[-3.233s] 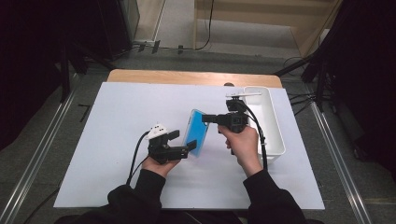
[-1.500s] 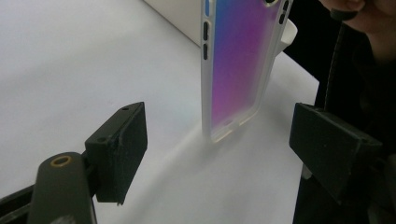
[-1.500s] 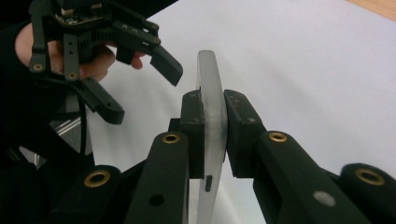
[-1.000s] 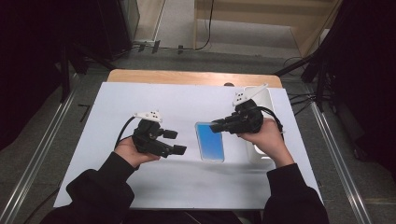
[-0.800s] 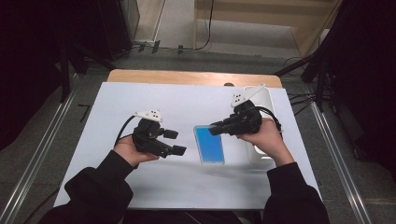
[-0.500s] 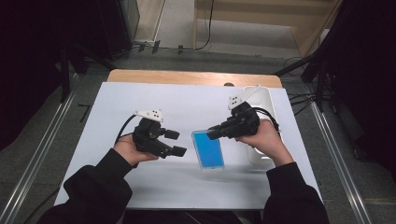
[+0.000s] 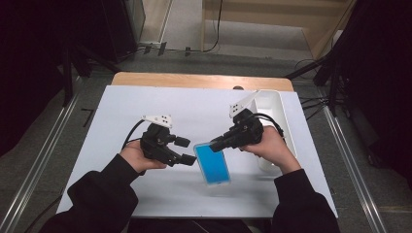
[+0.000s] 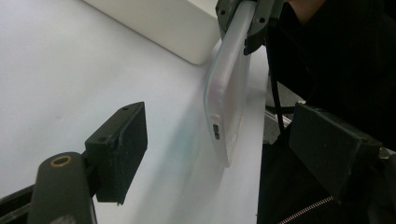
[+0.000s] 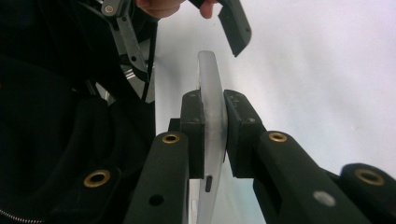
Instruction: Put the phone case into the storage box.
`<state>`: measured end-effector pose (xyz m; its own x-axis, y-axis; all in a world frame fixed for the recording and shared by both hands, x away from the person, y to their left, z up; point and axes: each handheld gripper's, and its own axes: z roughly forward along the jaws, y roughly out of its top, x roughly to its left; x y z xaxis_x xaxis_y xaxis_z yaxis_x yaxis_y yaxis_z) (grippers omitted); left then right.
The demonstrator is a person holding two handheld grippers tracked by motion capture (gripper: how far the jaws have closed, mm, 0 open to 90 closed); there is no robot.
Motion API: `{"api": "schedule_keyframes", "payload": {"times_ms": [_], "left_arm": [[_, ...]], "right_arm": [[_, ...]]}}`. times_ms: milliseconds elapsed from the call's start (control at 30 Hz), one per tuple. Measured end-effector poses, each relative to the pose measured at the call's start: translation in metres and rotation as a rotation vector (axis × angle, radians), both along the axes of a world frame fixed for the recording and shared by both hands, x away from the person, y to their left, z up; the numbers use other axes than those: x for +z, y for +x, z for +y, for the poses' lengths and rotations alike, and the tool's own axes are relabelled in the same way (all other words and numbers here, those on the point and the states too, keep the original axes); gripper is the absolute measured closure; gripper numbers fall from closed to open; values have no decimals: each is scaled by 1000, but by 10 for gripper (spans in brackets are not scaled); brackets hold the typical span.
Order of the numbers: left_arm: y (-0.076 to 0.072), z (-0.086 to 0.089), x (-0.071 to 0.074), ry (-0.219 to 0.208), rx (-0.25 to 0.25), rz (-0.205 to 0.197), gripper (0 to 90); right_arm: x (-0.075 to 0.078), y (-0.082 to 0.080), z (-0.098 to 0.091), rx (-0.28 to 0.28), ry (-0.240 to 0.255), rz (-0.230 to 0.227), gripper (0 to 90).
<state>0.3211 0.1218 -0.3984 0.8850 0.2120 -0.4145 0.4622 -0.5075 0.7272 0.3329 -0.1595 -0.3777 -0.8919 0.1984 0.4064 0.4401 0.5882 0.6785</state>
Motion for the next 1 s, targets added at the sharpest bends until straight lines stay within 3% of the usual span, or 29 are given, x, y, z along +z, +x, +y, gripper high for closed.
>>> {"api": "schedule_keyframes", "payload": {"times_ms": [100, 233, 500, 1000], "left_arm": [[0, -2, -1, 9, -10, 5, 189], [-2, -5, -2, 21, -12, -4, 189], [-3, -7, -4, 21, -27, 4, 257], [-6, -11, -7, 34, -63, 23, 529]], "right_arm": [[-2, -1, 4, 18, -7, 7, 771], [-3, -2, 9, 47, -14, -18, 771], [-5, -3, 14, 73, -12, 0, 771], [-8, -4, 21, 102, -26, 44, 771]]}}
